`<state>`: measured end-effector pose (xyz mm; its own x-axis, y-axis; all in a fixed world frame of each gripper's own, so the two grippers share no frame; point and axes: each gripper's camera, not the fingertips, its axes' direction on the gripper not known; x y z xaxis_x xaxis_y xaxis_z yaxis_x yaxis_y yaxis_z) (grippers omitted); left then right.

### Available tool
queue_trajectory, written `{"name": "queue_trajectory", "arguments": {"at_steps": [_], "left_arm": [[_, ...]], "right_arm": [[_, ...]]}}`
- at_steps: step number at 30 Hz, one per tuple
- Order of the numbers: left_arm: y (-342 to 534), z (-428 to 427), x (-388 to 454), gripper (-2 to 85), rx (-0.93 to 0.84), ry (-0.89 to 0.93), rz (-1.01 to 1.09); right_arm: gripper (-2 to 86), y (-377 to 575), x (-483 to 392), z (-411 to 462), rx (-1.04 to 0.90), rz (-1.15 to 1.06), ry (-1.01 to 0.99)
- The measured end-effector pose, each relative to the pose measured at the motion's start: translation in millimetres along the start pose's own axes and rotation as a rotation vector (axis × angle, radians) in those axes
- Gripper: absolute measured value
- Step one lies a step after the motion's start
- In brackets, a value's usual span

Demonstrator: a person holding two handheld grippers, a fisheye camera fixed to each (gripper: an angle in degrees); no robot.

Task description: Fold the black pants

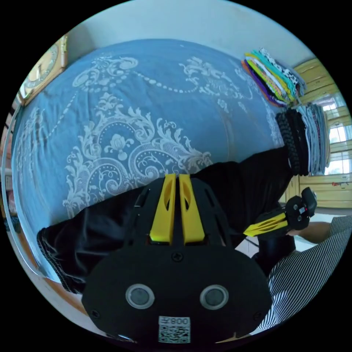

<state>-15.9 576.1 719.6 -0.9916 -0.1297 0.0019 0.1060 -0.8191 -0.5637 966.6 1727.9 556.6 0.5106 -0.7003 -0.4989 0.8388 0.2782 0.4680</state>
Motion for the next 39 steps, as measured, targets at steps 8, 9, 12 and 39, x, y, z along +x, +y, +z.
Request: {"name": "queue_trajectory", "arguments": {"at_steps": [8,9,12,39], "left_arm": [[77,-47,-42,0.3,0.197,0.091,-0.048],[90,-52,-48,0.3,0.206,0.103,-0.060],[116,-62,-64,0.2,0.223,0.116,-0.081],[173,-111,-165,0.2,0.261,0.174,-0.129]], "right_arm": [[0.2,-32,6,2,0.008,0.001,-0.066],[0.2,-35,6,-4,0.025,-0.008,-0.082],[0.4,-51,6,-30,0.092,-0.038,-0.123],[1.2,-305,131,91,0.038,-0.009,-0.308]]}}
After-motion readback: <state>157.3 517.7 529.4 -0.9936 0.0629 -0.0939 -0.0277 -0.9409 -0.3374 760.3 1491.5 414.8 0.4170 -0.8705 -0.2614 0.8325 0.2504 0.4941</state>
